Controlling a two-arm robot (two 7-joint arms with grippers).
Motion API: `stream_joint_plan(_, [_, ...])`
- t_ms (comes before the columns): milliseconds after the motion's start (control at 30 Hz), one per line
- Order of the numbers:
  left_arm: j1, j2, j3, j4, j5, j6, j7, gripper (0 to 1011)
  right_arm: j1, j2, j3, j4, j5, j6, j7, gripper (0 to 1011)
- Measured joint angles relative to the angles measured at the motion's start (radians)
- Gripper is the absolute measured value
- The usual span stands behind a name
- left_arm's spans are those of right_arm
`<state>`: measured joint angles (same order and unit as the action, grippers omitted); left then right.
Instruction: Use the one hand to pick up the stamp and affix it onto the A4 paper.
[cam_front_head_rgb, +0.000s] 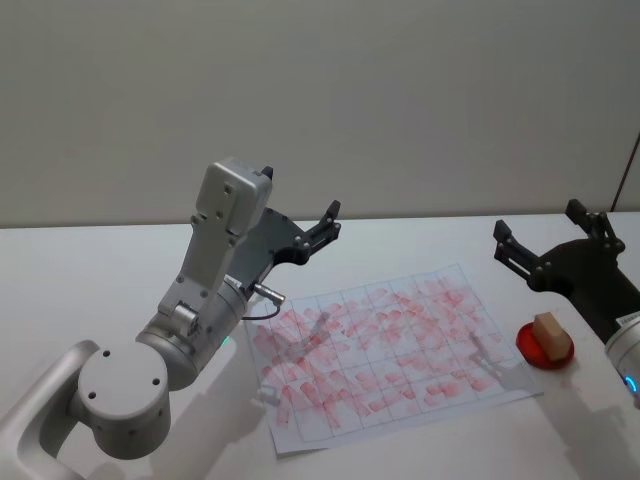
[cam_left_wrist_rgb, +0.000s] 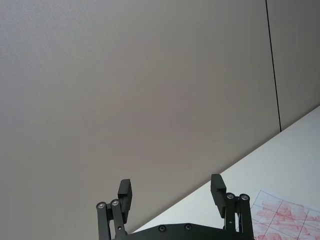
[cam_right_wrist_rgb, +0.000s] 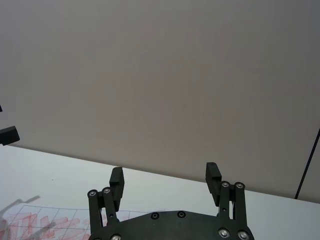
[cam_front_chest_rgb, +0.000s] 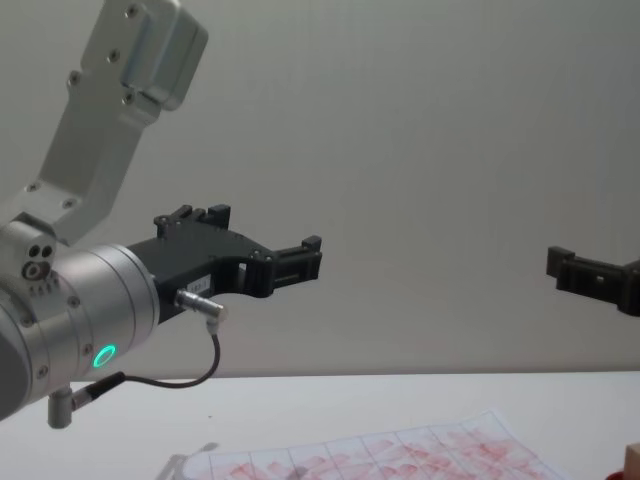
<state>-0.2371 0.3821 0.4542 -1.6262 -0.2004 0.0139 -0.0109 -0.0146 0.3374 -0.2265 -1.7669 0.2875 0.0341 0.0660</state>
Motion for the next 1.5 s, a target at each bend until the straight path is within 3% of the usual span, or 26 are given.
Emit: stream_joint_plan(1500, [0.000, 0.000, 0.000, 0.000, 0.000, 0.000, 0.000, 1001, 0.000, 0.000, 0.001, 0.000, 0.000, 0.000, 0.001, 1001])
